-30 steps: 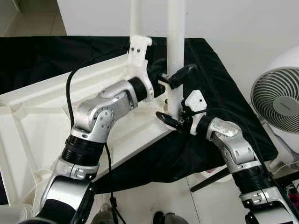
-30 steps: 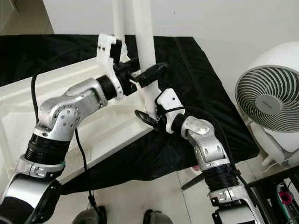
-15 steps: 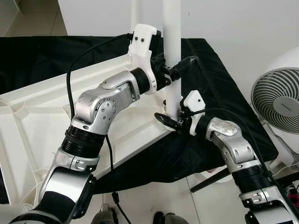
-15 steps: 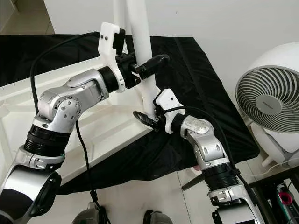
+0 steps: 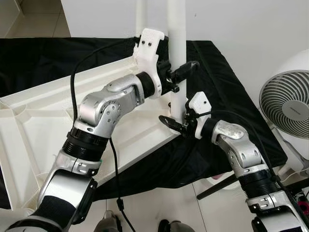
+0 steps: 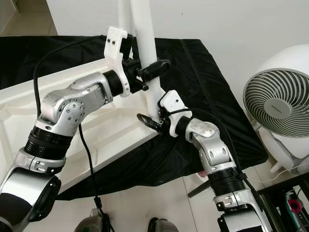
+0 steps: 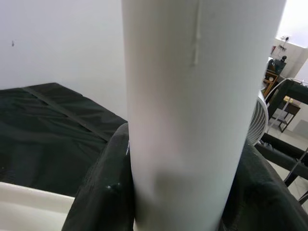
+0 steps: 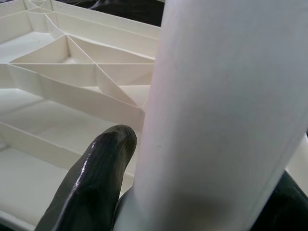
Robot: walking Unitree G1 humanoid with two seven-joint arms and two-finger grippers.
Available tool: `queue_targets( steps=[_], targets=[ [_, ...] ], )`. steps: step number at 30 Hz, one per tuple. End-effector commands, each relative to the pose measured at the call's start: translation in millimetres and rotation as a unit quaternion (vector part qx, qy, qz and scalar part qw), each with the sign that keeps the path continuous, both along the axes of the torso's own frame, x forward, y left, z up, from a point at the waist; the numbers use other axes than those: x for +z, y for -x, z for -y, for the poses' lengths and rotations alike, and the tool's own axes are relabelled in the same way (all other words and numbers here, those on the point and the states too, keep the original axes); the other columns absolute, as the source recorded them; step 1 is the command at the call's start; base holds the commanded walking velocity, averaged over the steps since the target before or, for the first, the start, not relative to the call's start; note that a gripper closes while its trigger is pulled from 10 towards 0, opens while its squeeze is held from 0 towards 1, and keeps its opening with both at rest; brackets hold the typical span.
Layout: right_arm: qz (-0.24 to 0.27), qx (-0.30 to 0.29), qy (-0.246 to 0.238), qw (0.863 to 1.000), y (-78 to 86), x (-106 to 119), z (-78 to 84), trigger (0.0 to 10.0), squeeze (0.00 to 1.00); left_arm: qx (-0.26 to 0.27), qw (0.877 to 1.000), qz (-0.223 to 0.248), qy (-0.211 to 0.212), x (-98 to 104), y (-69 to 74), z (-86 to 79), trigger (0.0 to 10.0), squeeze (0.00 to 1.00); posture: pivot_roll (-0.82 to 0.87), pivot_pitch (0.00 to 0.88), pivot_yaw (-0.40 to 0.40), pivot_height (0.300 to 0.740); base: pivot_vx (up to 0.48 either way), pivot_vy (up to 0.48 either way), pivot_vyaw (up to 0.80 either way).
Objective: Building children table
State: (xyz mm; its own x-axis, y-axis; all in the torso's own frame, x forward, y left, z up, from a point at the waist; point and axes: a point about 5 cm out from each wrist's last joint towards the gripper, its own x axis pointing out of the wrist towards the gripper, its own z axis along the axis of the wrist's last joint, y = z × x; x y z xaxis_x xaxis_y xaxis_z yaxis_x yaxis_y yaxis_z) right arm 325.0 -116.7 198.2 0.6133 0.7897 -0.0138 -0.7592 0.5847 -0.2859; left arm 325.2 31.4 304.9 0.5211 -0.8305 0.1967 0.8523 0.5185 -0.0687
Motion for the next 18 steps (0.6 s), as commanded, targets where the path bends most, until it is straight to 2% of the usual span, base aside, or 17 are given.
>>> queue_targets(
  steps=[1,2,3,4,5,10,12,16,17,18],
  targets=[
    [0.005,-0.029,-0.010,1.000,-4.4,2.2,7.3,10.0,0.00,-0.122,0.992,0.032,-0.018,1.9,11.2,8.7,9.5,0.00,0.10,0.084,-0.076,0.740,0.000,0.000,0.00],
    [0.009,-0.037,-0.016,0.999,-5.9,4.2,8.1,10.0,0.27,-0.114,0.993,0.035,-0.022,4.3,8.8,7.4,10.0,0.00,0.10,0.081,-0.075,0.740,0.000,0.000,0.00],
    [0.013,-0.044,-0.023,0.999,-7.2,6.1,8.8,10.0,0.67,-0.105,0.993,0.037,-0.023,6.8,6.4,5.8,10.0,0.00,0.10,0.079,-0.074,0.740,0.000,0.000,0.00],
    [0.013,-0.044,-0.023,0.999,-7.2,6.1,8.8,10.0,0.67,-0.105,0.993,0.037,-0.023,6.8,6.4,5.8,10.0,0.00,0.10,0.079,-0.074,0.740,0.000,0.000,0.00],
    [0.015,-0.049,-0.028,0.998,-8.1,7.3,9.3,10.0,1.00,-0.100,0.994,0.038,-0.023,8.6,4.9,4.8,10.0,0.00,0.10,0.079,-0.074,0.740,0.000,0.000,0.00],
    [0.015,-0.052,-0.032,0.998,-8.6,8.2,9.6,10.0,1.00,-0.093,0.995,0.037,-0.021,10.2,3.4,4.0,10.0,0.00,0.10,0.079,-0.074,0.740,0.000,0.000,0.00],
    [0.024,-0.071,-0.046,0.996,-10.8,11.9,8.6,10.0,1.00,-0.042,0.998,0.034,-0.008,14.8,-5.8,-0.4,10.0,0.00,0.09,0.075,-0.074,0.740,0.000,0.000,0.00],
    [0.027,-0.086,-0.055,0.994,-12.5,13.6,8.2,10.0,1.00,-0.024,0.999,0.036,-0.003,16.4,-8.3,-1.9,10.0,0.00,0.08,0.075,-0.074,0.740,0.000,0.000,0.00],
    [0.029,-0.096,-0.062,0.993,-13.4,14.6,7.6,10.0,0.56,-0.010,0.999,0.043,-0.001,17.9,-9.6,-2.7,10.0,0.00,0.08,0.074,-0.073,0.740,0.000,0.000,0.00],
    [0.035,-0.112,-0.079,0.990,-15.1,16.6,3.5,10.0,0.00,0.041,0.997,0.064,-0.026,18.2,-14.9,-2.5,10.0,0.00,0.07,0.075,-0.082,0.740,0.000,0.000,0.00]
  ],
)
